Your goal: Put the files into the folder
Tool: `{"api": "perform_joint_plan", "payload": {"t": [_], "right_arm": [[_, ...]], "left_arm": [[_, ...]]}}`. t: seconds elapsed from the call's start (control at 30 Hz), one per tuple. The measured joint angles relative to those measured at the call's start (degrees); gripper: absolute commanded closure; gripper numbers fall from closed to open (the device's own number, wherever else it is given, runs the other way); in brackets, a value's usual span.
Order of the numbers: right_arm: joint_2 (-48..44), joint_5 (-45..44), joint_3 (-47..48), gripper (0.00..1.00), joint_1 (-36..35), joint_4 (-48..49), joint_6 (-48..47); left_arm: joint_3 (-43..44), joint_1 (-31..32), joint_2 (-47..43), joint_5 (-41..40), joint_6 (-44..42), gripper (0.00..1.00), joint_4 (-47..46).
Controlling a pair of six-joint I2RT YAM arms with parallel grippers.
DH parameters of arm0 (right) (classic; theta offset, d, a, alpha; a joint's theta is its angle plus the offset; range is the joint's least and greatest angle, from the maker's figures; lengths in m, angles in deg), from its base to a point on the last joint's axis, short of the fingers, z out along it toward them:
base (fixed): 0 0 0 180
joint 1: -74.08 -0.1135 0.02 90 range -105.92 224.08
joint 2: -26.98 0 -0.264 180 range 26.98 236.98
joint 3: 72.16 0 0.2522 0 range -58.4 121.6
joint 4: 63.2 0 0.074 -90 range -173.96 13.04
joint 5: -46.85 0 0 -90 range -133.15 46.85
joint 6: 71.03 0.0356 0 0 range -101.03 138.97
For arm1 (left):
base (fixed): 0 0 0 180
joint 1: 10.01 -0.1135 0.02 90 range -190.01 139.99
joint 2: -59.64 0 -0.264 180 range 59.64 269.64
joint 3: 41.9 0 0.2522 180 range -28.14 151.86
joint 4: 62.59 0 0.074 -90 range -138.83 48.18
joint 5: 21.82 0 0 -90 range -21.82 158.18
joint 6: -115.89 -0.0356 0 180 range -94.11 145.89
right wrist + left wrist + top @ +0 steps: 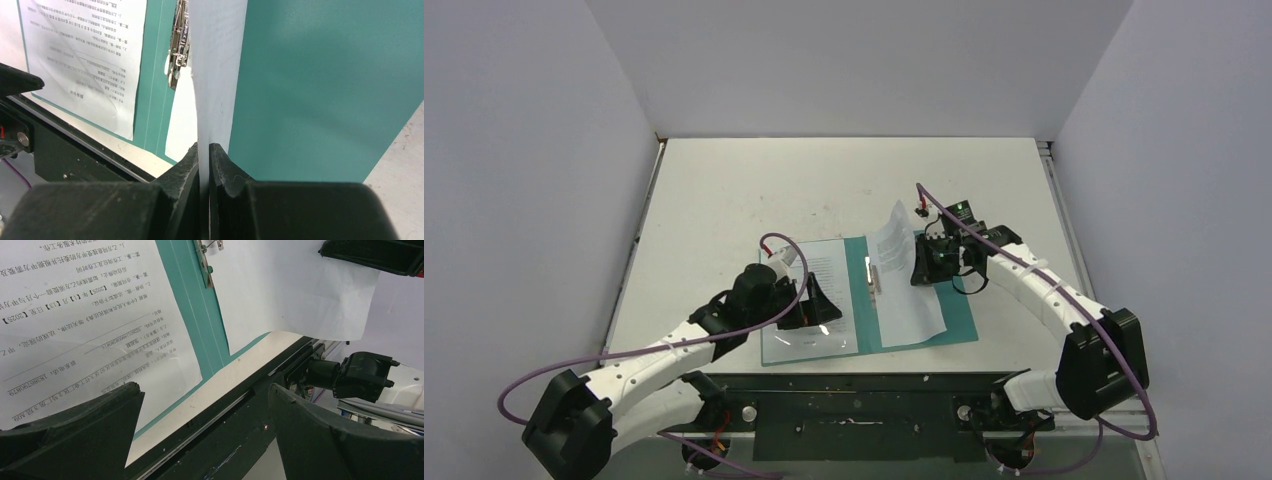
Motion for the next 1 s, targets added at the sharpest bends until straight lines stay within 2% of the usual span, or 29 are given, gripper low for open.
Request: {"api": "perform_joint_plan", "payload": {"t": [0.17, 0.27, 0.33, 0.47, 0.57, 0.83, 1.0], "right_arm": [[1.16, -0.35, -0.02, 0.86, 0.00, 0.15, 0.31], [1.31, -0.57, -0.04, 0.78, 0.00, 0.20, 0.70], [1.31, -0.76, -0.02, 0.71, 0.00, 0.26, 0.96], [1.33, -1.60, -0.04, 0.50, 0.00, 0.55, 1.55], [1.33, -2.71, -0.13, 0.41, 0.00, 0.72, 1.75], [1.36, -7.19, -0.48, 0.27, 0.00, 0.63, 1.77], [1.42, -11.06, -1.27, 0.24, 0.00, 0.68, 1.81]], "left_arm": [[0.00, 0.00, -0.66, 0.13, -0.28, 0.03, 0.22], [0.00, 0.00, -0.92, 0.28, -0.42, 0.03, 0.59], [0.00, 0.00, -1.05, 0.33, -0.48, 0.03, 0.72], [0.00, 0.00, -1.29, 0.33, -0.70, 0.03, 1.27], [0.00, 0.00, -1.49, 0.37, -0.81, 0.03, 1.42], [0.00, 0.00, -1.49, 0.52, -1.29, 0.03, 1.44], [0.02, 0.00, -1.33, 0.52, -1.36, 0.03, 1.46]]}}
